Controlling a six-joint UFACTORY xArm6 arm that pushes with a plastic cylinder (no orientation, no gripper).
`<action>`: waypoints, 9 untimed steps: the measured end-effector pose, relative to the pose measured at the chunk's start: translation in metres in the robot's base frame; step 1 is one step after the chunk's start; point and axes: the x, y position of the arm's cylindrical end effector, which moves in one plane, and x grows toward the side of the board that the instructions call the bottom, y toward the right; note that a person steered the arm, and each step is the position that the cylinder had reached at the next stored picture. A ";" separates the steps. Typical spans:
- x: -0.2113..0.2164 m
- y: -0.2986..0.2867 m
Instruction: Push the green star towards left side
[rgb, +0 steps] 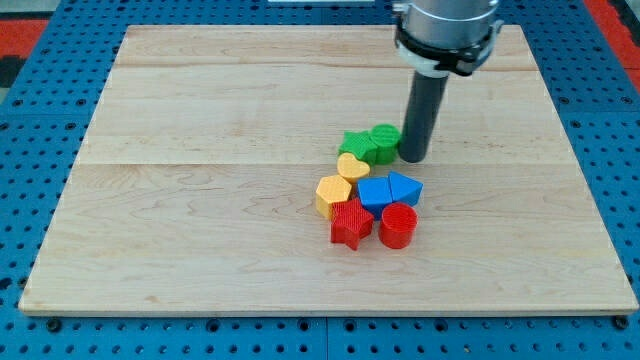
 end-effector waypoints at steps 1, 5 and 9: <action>0.000 -0.027; -0.018 -0.179; -0.039 -0.103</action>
